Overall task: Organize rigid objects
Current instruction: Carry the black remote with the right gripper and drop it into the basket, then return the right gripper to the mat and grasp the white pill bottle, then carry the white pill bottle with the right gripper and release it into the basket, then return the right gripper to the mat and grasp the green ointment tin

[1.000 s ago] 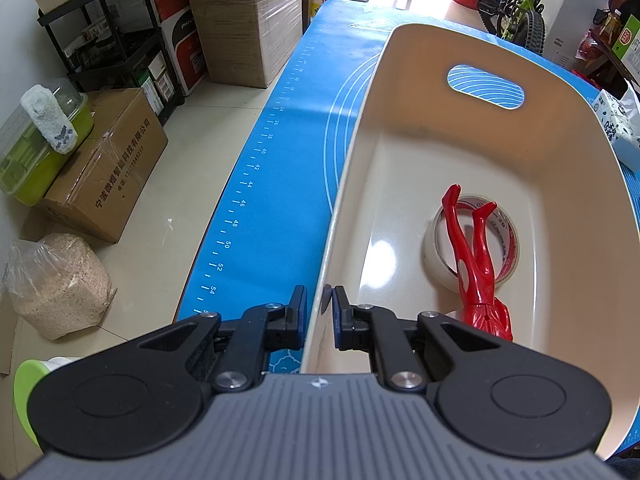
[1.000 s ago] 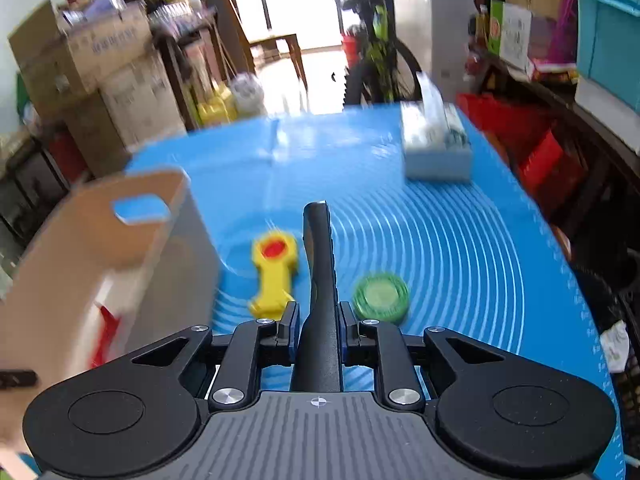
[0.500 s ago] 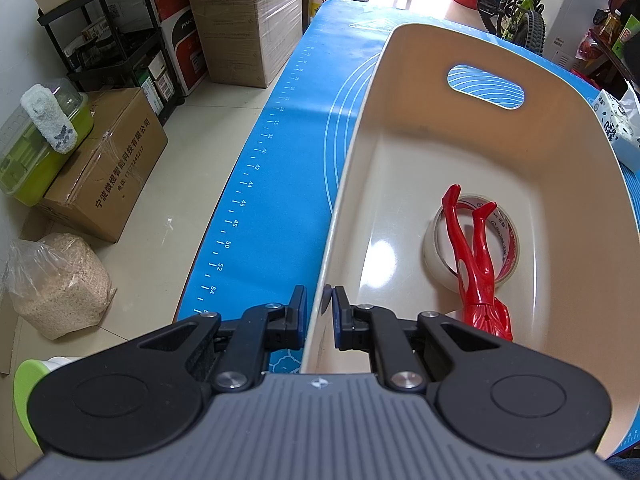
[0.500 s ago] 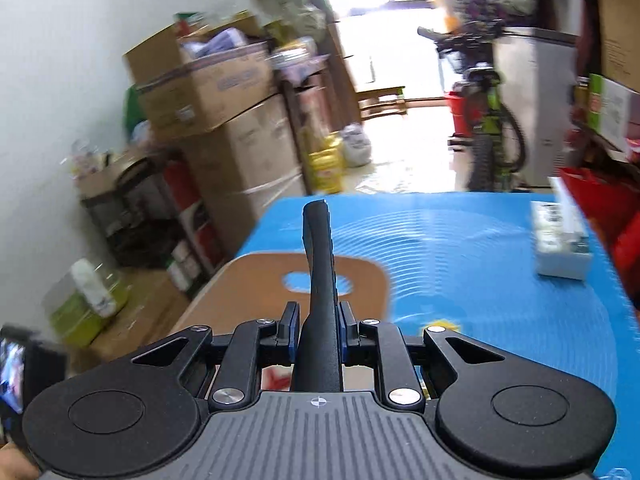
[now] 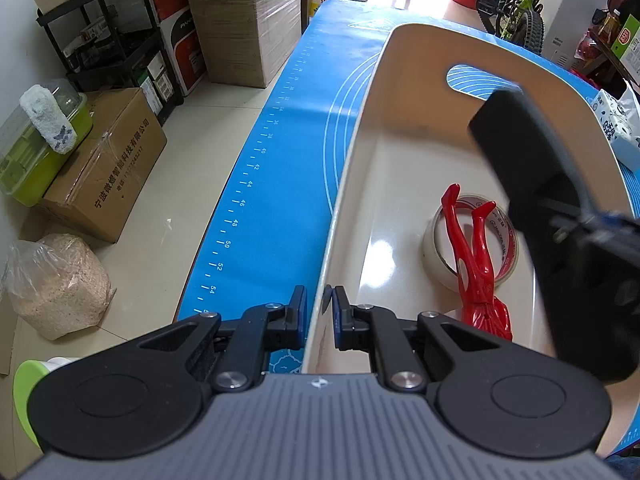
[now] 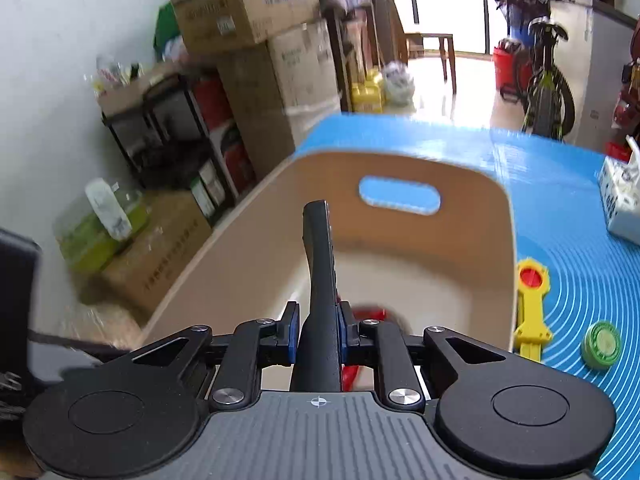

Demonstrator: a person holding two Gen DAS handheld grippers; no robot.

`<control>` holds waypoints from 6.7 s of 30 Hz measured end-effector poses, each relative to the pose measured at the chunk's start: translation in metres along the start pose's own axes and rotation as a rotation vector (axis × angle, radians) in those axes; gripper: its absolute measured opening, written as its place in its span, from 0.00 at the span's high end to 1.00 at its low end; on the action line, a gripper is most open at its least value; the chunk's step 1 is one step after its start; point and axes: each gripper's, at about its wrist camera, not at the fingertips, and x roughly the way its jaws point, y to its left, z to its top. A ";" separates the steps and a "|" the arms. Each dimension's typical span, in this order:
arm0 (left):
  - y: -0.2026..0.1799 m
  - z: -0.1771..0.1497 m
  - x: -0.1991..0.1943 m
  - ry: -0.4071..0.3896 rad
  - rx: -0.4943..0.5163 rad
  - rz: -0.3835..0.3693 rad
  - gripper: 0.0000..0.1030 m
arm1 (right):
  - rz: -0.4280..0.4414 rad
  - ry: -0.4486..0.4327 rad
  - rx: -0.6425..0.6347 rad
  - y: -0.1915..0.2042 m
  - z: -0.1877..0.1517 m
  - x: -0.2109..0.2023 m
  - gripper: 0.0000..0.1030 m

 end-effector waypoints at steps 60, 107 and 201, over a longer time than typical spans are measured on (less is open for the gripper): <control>0.001 0.000 -0.002 0.000 0.009 0.015 0.85 | 0.015 0.122 0.126 -0.142 -0.079 -0.016 0.35; 0.000 0.000 -0.003 0.001 0.012 0.019 0.85 | -0.128 -0.017 0.105 -0.124 -0.045 -0.059 0.57; -0.004 0.000 -0.001 -0.001 0.018 0.026 0.85 | -0.386 0.052 0.134 -0.230 -0.041 0.040 0.47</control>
